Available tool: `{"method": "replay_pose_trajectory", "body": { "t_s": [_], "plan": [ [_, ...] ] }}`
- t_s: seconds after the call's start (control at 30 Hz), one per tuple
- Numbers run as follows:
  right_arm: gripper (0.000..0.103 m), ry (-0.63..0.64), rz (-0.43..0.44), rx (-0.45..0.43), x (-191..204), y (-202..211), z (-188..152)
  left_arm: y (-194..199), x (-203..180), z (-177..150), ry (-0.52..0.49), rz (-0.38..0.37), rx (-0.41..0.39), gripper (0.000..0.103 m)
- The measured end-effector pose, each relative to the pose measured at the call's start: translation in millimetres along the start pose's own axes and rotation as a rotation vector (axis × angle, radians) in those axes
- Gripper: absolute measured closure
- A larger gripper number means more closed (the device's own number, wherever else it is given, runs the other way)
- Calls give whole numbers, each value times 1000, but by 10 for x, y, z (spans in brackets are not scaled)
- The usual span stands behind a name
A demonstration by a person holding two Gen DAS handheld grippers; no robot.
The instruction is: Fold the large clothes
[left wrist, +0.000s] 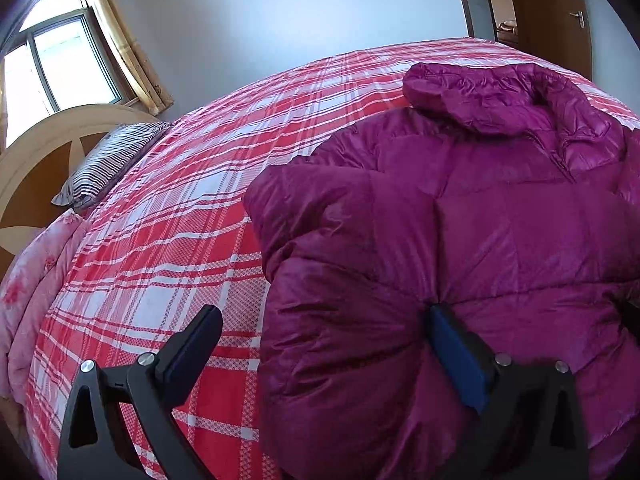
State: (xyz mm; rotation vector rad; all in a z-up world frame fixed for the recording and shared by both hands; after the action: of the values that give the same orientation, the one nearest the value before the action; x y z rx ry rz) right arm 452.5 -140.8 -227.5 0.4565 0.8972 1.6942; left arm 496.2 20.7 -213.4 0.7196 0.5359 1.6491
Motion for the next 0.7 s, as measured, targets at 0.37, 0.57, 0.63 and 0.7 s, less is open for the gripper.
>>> {"method": "replay_pose_trajectory", "body": {
  "t_s": [0.37, 0.57, 0.63, 0.7],
  "plan": [
    [49, 33, -37, 22, 30, -21, -12, -47, 59, 24, 23, -24, 11, 1],
    [49, 25, -29, 19, 18, -23, -18, -49, 58, 26, 23, -24, 11, 1],
    [49, 26, -31, 20, 27, -25, -18, -51, 58, 27, 25, -26, 12, 1],
    [49, 30, -38, 22, 37, -26, -15, -53, 58, 26, 27, -28, 13, 1]
  ]
}}
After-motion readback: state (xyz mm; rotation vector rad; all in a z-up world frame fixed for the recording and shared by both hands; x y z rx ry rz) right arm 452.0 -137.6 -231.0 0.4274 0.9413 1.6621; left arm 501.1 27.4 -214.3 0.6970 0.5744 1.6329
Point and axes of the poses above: each gripper's, at about its wrist camera, not at the fingertips, and y roughly against the way its jaws point, x to its left, z to its top, the point moved 5 cm from there along -y, roughly the way its jaws point, and after that the axes turned 11 degrees about y, right-handed, at the moved point
